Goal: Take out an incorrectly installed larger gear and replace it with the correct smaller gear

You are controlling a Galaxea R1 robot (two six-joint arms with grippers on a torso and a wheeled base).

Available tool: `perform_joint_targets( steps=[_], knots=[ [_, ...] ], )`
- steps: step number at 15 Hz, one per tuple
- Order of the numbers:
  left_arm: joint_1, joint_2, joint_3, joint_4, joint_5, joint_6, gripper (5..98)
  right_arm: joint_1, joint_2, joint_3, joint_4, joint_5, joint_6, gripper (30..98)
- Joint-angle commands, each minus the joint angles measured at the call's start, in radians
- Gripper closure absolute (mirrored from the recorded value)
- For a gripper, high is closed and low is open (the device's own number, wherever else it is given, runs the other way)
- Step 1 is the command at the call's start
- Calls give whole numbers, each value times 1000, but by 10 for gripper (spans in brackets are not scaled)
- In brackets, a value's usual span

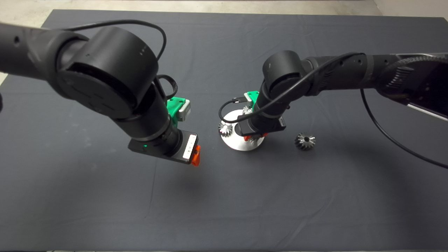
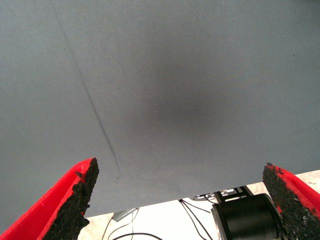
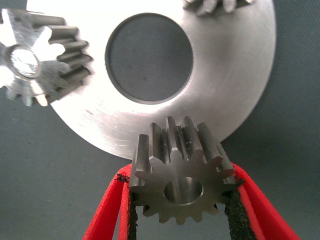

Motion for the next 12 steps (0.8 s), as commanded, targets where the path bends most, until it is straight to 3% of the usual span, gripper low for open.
perform_joint_targets(
  steps=[1, 12],
  knots=[
    [-21, 17, 1, 4, 66, -1, 197, 23, -36, 52, 21, -111, 9, 932],
    [-21, 6, -1, 6, 67, 0, 197, 10, -24, 35, 26, -109, 11, 931]
  ],
)
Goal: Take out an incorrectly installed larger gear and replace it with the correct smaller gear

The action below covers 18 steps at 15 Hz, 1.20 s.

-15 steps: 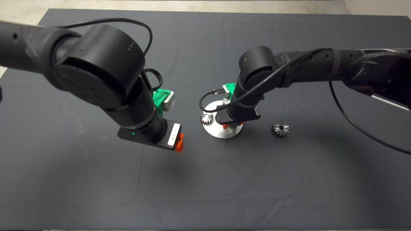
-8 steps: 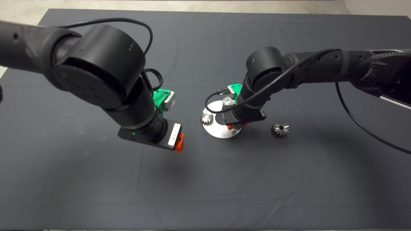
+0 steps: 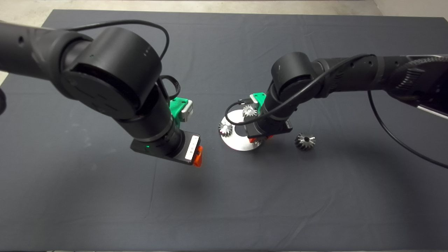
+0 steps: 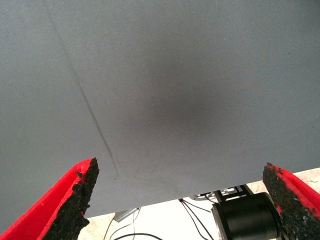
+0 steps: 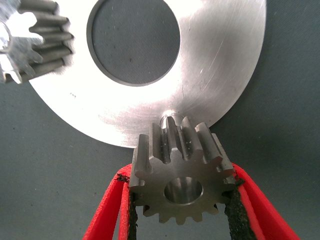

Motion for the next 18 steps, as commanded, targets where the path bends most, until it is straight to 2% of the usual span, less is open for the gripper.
perform_joint_targets(
  steps=[1, 4, 13, 18],
  knots=[
    [-21, -7, 1, 6, 67, -1, 197, 7, 4, -3, 18, -108, 7, 932],
    [-21, -4, 0, 6, 67, -1, 197, -20, 4, -12, 15, -109, 5, 932],
    [-21, 4, 8, 6, 66, -6, 197, -17, 4, -53, 11, -110, -12, 932],
    [-21, -6, 17, 8, 67, -6, 197, -11, 94, -153, -2, -109, -35, 930]
  ],
)
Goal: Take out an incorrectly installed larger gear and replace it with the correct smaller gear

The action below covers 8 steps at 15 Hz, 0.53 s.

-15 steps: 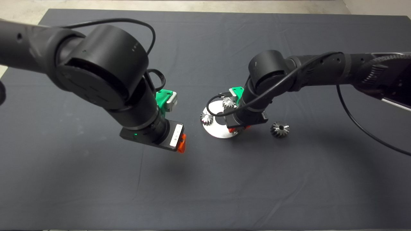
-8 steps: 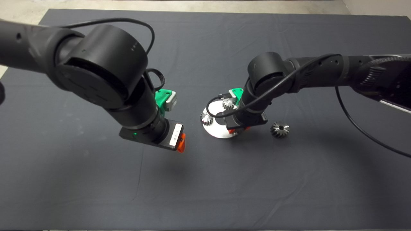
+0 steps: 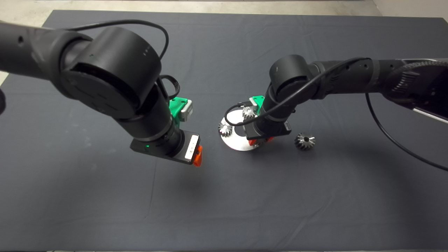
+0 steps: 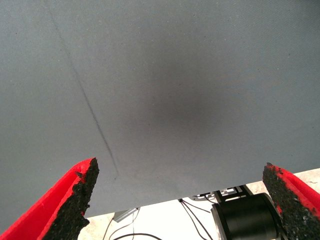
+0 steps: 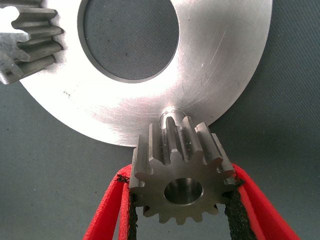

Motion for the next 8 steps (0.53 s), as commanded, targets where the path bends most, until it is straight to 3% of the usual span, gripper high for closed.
perform_joint_targets(
  steps=[1, 8],
  knots=[
    [-21, -3, 18, 7, 66, -4, 197, -3, 93, -131, -14, -95, -46, 931],
    [-21, 0, 24, 6, 66, -10, 197, -3, 111, -144, -15, -95, -51, 932]
  ],
)
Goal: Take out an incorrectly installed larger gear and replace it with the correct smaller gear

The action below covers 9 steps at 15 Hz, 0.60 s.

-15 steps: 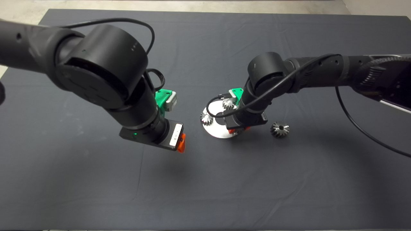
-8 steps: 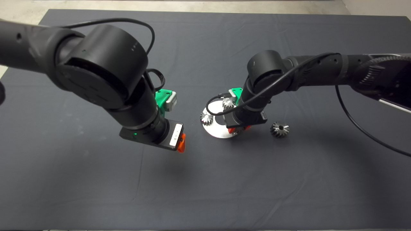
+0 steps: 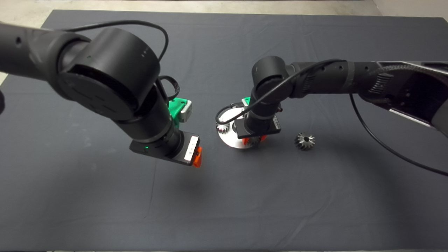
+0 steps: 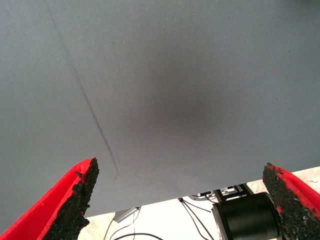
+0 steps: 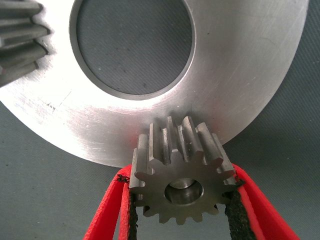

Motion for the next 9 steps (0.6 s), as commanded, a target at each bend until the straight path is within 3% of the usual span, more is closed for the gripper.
perform_joint_targets(
  steps=[1, 9],
  knots=[
    [-21, 3, 13, 4, 66, -8, 197, 19, 26, -10, -20, -72, -14, 932],
    [-19, 7, 1, 4, 66, -7, 197, 21, 48, -1, -17, -72, -14, 930]
  ],
)
